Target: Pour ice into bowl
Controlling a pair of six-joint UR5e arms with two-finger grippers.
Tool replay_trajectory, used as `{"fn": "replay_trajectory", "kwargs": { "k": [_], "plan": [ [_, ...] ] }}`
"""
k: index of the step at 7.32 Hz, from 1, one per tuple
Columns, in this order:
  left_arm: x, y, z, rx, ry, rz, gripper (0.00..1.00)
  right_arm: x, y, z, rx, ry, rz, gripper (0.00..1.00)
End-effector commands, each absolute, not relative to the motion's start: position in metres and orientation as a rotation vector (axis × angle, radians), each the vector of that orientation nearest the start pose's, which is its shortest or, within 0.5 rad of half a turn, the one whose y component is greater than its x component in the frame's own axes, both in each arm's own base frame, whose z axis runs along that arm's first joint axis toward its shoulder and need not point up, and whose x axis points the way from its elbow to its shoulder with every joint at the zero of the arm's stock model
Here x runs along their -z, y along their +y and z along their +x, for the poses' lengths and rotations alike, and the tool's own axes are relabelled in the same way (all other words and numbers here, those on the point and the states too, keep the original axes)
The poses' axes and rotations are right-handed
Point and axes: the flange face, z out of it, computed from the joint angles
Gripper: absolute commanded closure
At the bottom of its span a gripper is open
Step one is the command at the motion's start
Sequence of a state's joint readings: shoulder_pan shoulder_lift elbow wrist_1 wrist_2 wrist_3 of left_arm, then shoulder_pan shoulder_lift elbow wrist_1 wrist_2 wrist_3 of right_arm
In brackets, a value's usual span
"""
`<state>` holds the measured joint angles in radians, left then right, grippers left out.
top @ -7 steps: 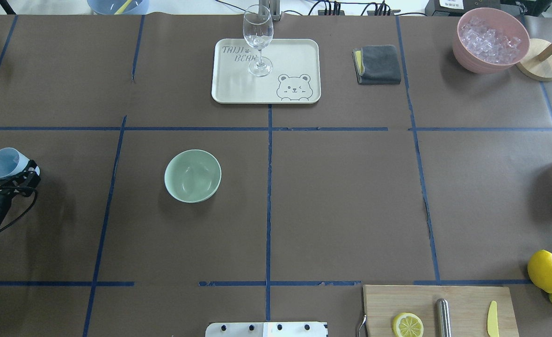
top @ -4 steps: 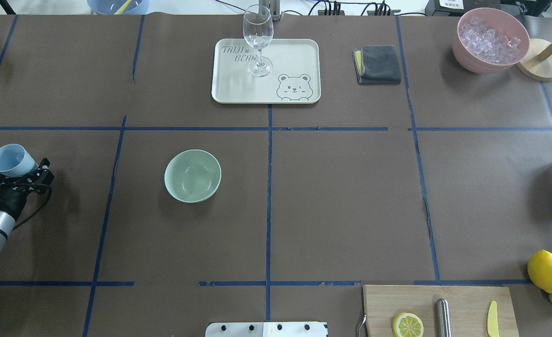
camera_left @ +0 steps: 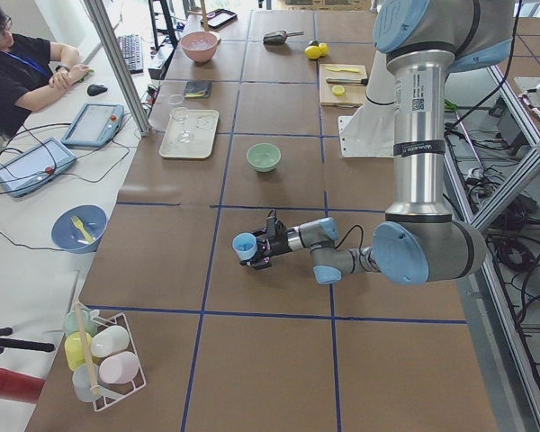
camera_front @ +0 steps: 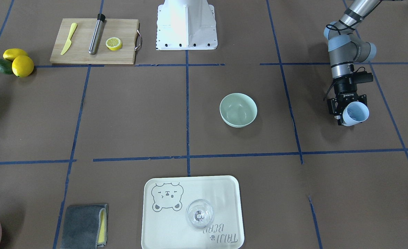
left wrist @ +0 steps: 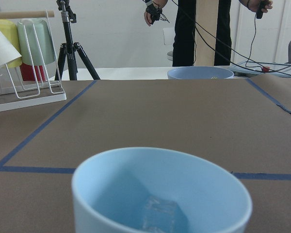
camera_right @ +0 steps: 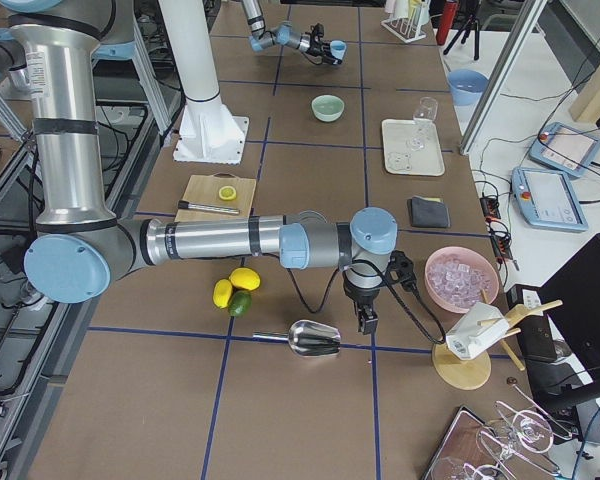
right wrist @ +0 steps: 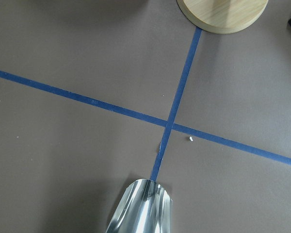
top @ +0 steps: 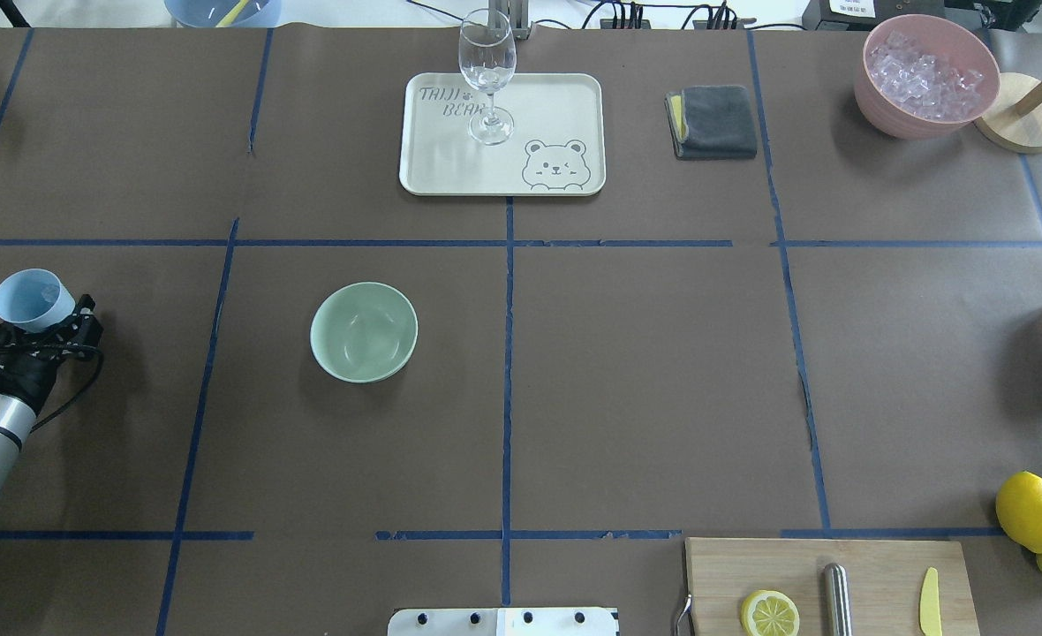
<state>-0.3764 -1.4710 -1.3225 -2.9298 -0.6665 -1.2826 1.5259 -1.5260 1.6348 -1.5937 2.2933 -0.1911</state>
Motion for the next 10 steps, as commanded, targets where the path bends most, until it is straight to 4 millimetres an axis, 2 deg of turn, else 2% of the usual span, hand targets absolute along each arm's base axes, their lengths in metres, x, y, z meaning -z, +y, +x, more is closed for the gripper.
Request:
{"fn": "replay_trajectory", "kwargs": {
  "k": [1,3,4,6,7,10],
  "plan": [
    [-0.650,-0.356,0.324,0.537,0.653,1.096,1.00,-0.610,-0.518,0.044,0.255,-0.716,0.135,0.00],
    [-0.606,-0.354,0.332,0.361,0.681,1.125,1.00,-0.611,-0.517,0.044,0.255,-0.716,0.133,0.00],
    [-0.571,-0.353,0.334,0.286,0.737,1.177,1.00,-0.612,-0.516,0.045,0.254,-0.715,0.132,0.00],
    [-0.521,-0.352,0.329,0.199,0.768,1.283,1.00,-0.614,-0.515,0.045,0.246,-0.715,0.126,0.00],
    [-0.491,-0.355,0.336,0.133,0.750,1.347,1.00,-0.614,-0.514,0.045,0.242,-0.716,0.124,0.00],
    [-0.465,-0.362,0.355,-0.095,0.545,1.477,1.00,-0.624,-0.511,0.050,0.226,-0.716,0.108,0.00]
  ]
}}
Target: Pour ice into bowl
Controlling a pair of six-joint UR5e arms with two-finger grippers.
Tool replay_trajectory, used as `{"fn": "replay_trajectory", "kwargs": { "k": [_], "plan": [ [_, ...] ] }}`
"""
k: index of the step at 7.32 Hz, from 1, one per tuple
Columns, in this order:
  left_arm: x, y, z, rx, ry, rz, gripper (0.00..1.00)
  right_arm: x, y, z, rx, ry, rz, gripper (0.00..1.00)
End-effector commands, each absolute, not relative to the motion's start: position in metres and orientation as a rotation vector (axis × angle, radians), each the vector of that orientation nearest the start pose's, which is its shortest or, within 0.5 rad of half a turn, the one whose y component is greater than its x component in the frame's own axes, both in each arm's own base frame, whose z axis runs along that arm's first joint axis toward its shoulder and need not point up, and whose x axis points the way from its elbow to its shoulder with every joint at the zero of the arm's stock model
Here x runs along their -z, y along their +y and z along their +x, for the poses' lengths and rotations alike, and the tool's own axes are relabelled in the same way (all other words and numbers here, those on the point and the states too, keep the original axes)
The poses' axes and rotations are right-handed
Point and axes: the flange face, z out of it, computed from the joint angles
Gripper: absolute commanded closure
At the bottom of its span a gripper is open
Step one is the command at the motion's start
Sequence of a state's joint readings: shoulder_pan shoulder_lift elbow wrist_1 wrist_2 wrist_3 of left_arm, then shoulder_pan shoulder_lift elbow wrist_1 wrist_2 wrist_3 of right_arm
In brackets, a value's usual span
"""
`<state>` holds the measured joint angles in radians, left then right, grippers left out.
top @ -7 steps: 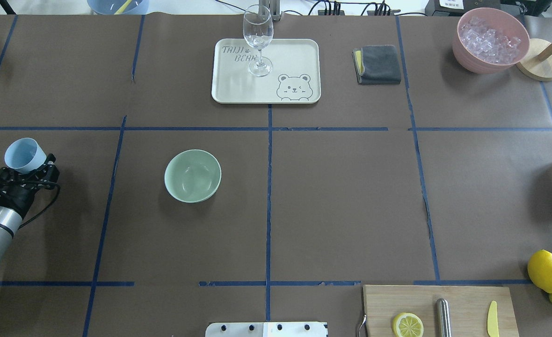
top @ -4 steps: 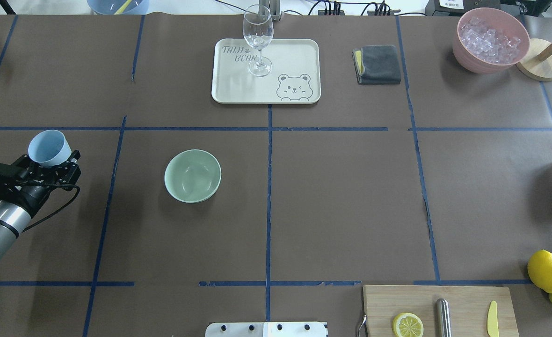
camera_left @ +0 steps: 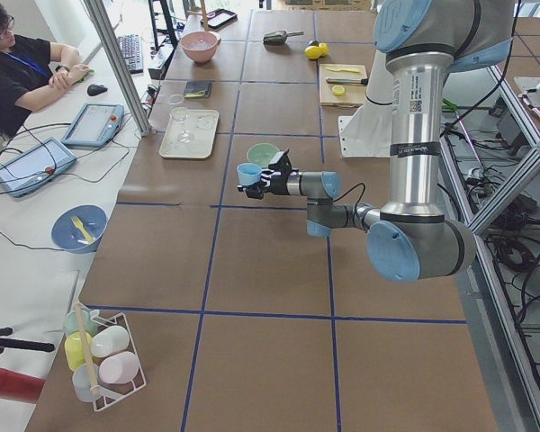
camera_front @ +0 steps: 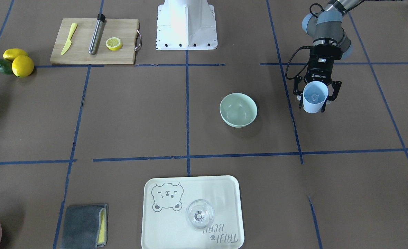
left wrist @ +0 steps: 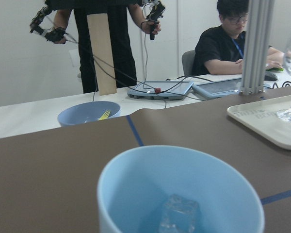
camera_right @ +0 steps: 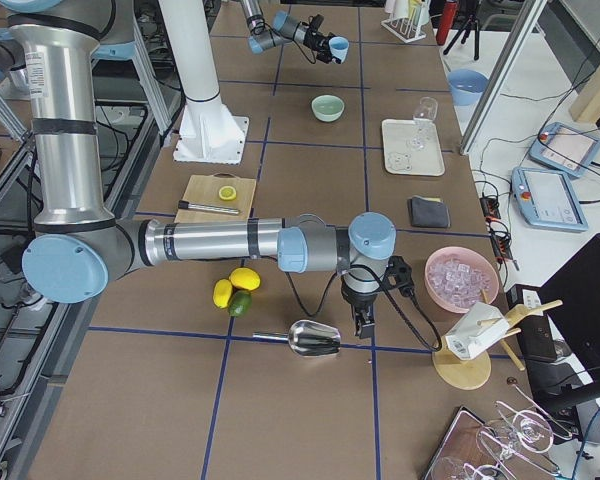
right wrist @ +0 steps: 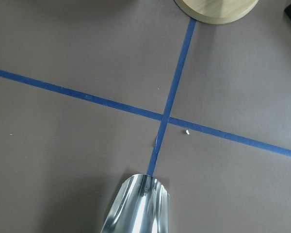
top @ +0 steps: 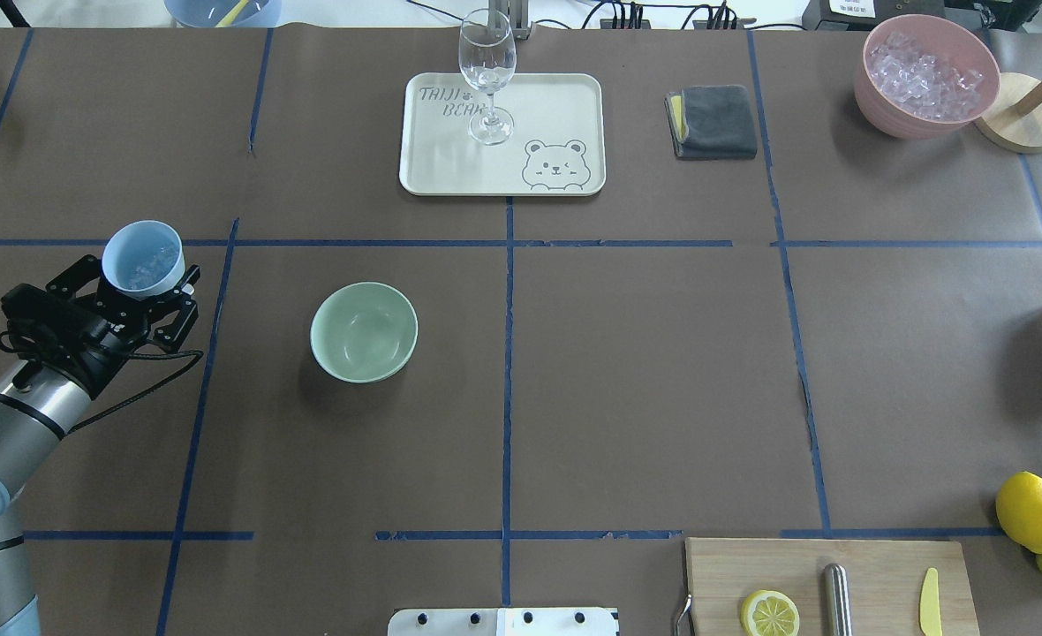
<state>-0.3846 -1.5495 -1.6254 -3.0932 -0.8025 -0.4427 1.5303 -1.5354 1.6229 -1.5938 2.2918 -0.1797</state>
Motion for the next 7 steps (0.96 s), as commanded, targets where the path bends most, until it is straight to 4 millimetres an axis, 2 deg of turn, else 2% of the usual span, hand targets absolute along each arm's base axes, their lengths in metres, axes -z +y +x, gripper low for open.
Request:
{"fn": "replay_trajectory", "kwargs": {
  "k": [1,3,4,5,7],
  "plan": [
    [-0.453,-0.367,0.368,-0.144,0.458,1.518,1.00,-0.626,-0.509,0.050,0.222,-0.717,0.105,0.00],
    [-0.426,-0.390,0.420,-0.221,0.291,1.507,1.00,-0.627,-0.508,0.054,0.202,-0.717,0.100,0.00],
    [-0.417,-0.399,0.439,-0.269,0.198,1.478,1.00,-0.628,-0.507,0.055,0.199,-0.717,0.099,0.00],
    [-0.409,-0.401,0.444,-0.371,0.099,1.485,1.00,-0.630,-0.507,0.057,0.193,-0.717,0.096,0.00],
    [-0.410,-0.401,0.445,-0.503,-0.054,1.496,1.00,-0.633,-0.507,0.060,0.186,-0.717,0.092,0.00]
  ]
}}
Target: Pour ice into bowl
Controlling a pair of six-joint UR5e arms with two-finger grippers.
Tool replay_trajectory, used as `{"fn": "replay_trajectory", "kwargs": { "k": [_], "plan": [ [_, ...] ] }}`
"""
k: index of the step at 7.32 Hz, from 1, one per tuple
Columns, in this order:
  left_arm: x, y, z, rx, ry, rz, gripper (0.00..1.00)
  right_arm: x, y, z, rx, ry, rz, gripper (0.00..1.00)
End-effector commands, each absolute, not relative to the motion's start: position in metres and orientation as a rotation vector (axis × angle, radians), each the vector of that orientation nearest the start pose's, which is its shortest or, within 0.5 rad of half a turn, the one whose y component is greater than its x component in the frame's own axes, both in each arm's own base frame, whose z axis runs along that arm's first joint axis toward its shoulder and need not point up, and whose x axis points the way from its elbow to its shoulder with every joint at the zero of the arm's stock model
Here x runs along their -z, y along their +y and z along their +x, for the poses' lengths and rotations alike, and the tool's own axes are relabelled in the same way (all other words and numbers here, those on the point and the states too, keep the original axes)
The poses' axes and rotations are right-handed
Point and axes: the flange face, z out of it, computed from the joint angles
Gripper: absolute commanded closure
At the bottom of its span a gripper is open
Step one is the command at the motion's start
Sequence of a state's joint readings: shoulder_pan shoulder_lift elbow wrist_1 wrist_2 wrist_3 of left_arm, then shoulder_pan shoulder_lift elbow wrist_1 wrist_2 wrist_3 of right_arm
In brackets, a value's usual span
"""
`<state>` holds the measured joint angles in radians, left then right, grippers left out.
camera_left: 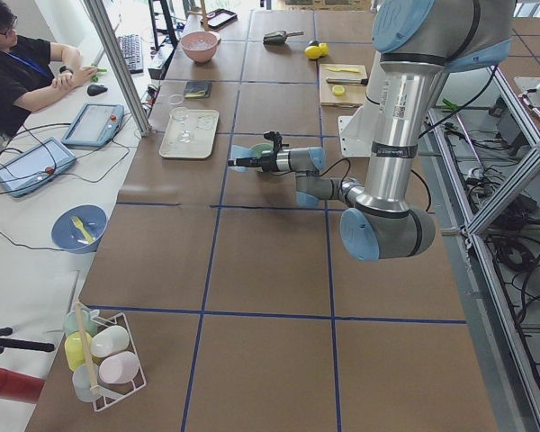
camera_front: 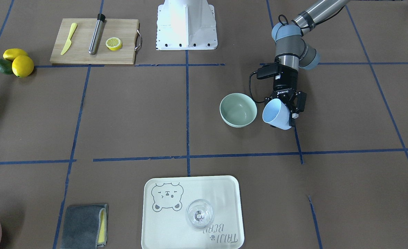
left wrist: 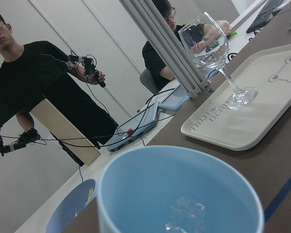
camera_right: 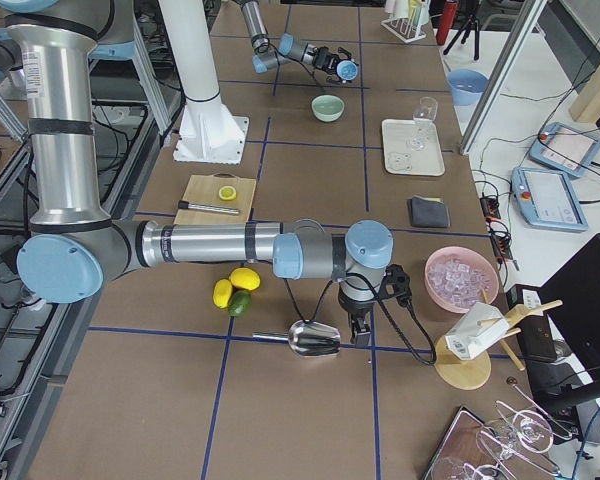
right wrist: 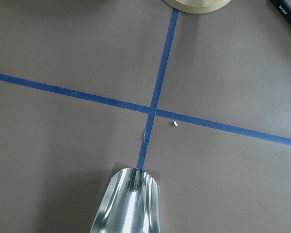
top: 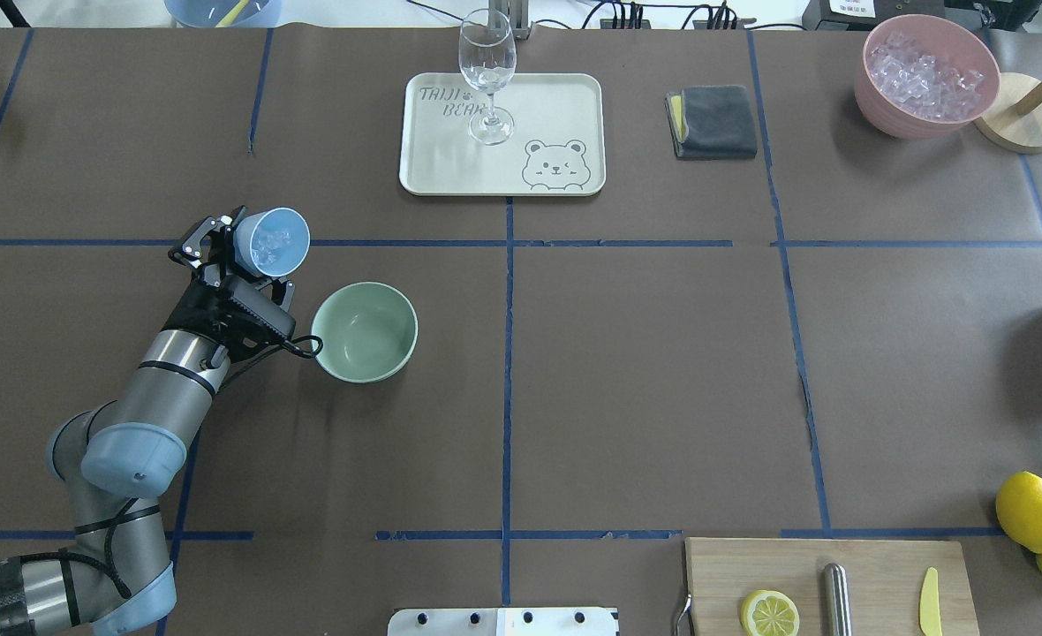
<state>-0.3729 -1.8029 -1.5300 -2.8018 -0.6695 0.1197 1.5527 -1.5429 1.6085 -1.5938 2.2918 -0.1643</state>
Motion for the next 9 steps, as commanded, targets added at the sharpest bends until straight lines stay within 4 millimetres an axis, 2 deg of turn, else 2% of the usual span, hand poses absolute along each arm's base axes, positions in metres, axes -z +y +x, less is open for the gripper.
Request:
{"fn": "replay_trajectory", "kwargs": {
  "k": [1,3,4,9],
  "plan": [
    [-0.408,-0.392,0.451,-0.584,-0.107,1.504,1.00,-0.634,-0.507,0.060,0.185,-0.717,0.090,0.00],
    [-0.408,-0.382,0.459,-0.636,-0.141,1.508,1.00,-0.635,-0.507,0.061,0.183,-0.717,0.089,0.00],
    [-0.400,-0.381,0.454,-0.696,-0.250,1.518,1.00,-0.635,-0.506,0.061,0.182,-0.717,0.090,0.00],
    [-0.390,-0.383,0.451,-0.887,-0.526,1.492,1.00,-0.636,-0.506,0.064,0.177,-0.717,0.090,0.00]
  ]
}}
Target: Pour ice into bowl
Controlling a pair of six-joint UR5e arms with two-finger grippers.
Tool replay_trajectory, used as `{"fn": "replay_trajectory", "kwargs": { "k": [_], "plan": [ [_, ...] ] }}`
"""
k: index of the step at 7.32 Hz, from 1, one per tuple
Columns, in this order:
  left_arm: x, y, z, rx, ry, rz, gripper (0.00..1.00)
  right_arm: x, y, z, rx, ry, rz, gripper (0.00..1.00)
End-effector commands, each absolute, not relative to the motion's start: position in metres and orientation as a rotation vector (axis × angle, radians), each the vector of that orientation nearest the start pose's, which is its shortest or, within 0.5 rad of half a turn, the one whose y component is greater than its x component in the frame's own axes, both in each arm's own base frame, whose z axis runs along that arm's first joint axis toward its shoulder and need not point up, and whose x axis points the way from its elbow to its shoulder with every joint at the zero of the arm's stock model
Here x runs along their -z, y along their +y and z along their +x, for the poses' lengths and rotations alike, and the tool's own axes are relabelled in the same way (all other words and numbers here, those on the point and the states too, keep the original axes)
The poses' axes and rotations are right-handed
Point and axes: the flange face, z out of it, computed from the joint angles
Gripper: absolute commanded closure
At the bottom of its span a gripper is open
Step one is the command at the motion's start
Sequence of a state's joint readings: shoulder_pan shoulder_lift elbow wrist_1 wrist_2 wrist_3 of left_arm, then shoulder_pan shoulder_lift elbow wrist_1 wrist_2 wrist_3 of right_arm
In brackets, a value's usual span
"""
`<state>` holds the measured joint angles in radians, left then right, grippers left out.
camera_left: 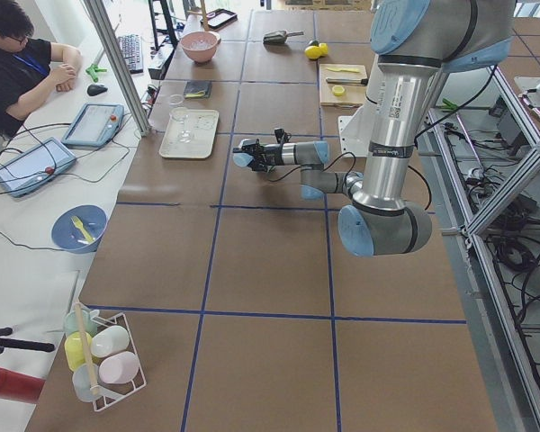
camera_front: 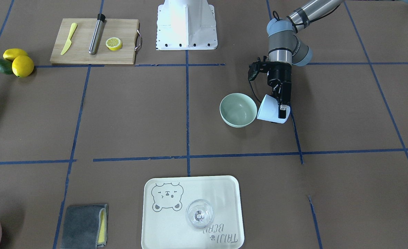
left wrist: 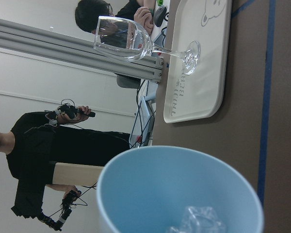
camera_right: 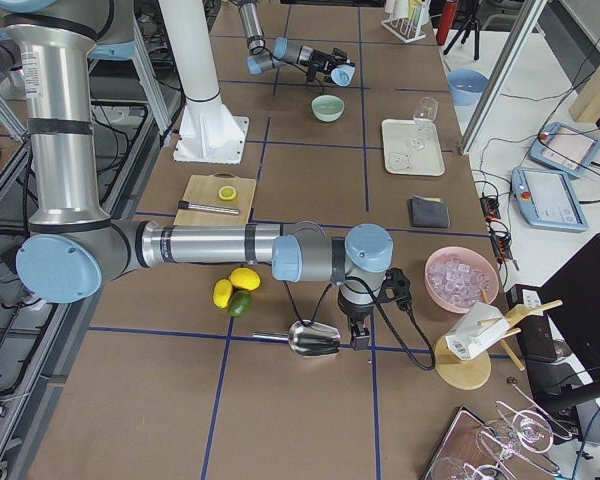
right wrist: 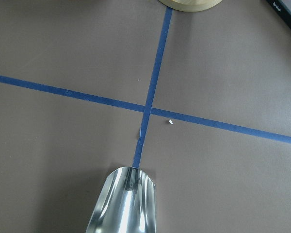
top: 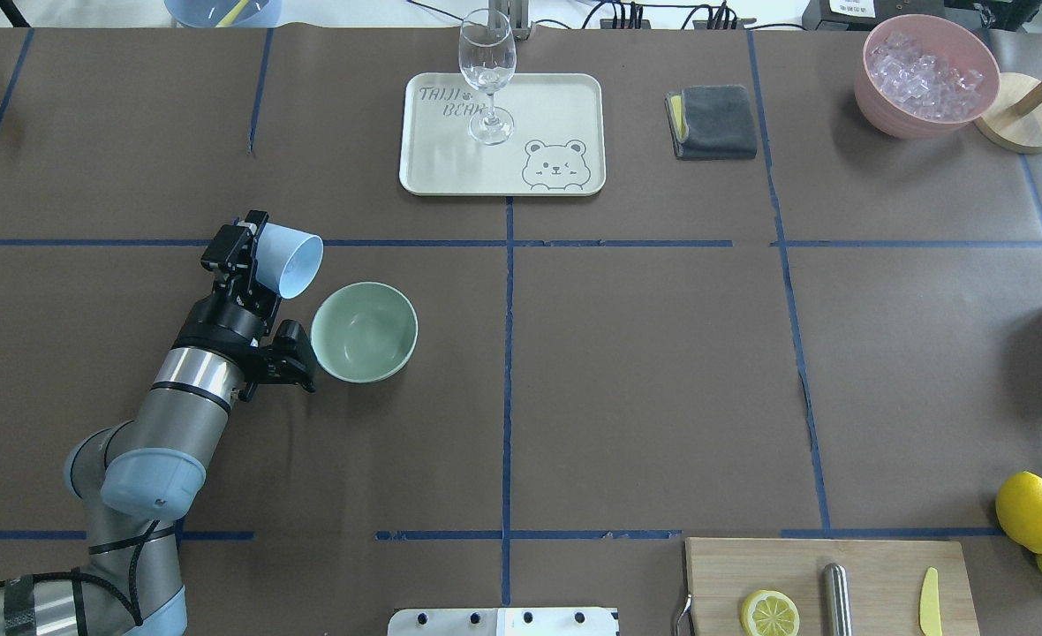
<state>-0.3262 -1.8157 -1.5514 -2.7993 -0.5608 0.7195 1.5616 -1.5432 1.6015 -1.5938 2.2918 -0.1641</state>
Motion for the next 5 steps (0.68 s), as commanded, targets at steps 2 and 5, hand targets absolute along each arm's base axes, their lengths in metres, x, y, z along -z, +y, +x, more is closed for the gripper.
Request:
{"fn": "replay_trajectory", "kwargs": {
  "k": [2,5],
  "plan": [
    [-0.386,-0.378,0.456,-0.958,-0.619,1.474,1.00,-0.637,-0.506,0.064,0.176,-0.717,0.087,0.00],
    [-0.387,-0.360,0.464,-1.027,-0.734,1.441,1.00,-0.638,-0.506,0.066,0.171,-0.717,0.087,0.00]
  ]
}}
